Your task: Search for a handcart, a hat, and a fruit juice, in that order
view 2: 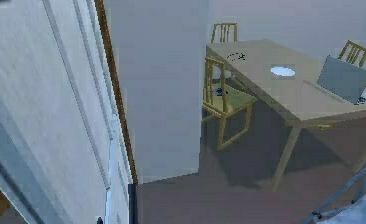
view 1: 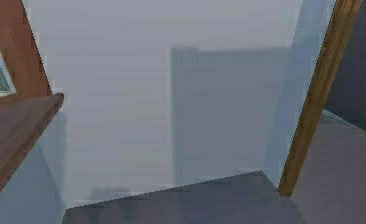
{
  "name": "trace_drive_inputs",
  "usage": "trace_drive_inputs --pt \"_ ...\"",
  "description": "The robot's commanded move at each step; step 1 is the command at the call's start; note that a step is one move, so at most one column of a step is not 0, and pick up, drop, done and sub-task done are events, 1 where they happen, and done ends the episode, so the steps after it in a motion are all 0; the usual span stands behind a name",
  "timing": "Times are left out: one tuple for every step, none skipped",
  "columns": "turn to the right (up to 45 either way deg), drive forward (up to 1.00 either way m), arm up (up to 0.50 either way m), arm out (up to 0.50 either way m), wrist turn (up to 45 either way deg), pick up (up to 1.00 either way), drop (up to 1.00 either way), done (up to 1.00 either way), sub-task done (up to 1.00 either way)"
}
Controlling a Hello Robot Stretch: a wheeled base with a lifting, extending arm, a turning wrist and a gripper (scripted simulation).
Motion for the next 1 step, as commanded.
trace_drive_inputs --pt "0.0 0.2 0.0 0.0 0.0 0.0 0.0 0.0 0.0"
